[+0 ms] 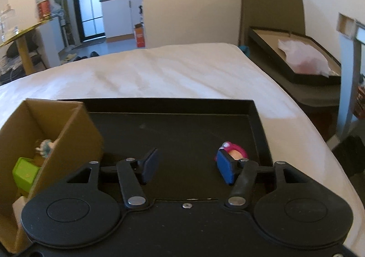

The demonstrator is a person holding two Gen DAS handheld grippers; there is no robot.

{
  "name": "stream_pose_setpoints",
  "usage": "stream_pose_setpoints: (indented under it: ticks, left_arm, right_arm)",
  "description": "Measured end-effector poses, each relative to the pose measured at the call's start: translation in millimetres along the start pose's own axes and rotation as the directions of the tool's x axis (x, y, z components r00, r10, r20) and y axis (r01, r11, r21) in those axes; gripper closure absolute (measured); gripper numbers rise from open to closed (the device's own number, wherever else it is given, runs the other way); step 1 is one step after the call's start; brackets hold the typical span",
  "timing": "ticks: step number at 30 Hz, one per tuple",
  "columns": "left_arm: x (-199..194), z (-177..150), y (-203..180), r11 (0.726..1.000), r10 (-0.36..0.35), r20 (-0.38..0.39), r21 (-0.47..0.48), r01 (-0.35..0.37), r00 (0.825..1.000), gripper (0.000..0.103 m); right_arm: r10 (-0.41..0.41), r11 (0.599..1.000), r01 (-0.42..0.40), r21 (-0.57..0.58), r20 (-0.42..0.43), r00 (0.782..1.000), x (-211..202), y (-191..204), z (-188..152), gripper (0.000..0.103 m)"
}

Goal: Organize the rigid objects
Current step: 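Move the right gripper to the pink figure and grasp it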

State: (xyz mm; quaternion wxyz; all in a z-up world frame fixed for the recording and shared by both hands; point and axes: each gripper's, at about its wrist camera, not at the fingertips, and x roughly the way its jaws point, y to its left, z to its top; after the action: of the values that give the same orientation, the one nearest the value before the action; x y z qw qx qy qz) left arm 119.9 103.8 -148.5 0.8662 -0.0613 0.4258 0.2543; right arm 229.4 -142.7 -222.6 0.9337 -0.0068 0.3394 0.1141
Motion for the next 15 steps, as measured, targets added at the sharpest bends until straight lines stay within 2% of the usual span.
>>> stream_pose_setpoints:
  ticks: [6, 15]
  left_arm:
    - [0, 1, -4, 0.999, 0.033, -0.009, 0.019, -0.032, 0.999, 0.050]
    - [-3, 2, -9, 0.999, 0.049, -0.013, 0.023, -0.049, 0.999, 0.049]
  right_arm:
    - [-0.020, 0.998, 0.023, 0.058, -0.050, 0.999, 13, -17, -5, 0.041]
    - [-0.051, 0.996, 0.056, 0.067, -0.071, 0.996, 25, -27, -12, 0.041]
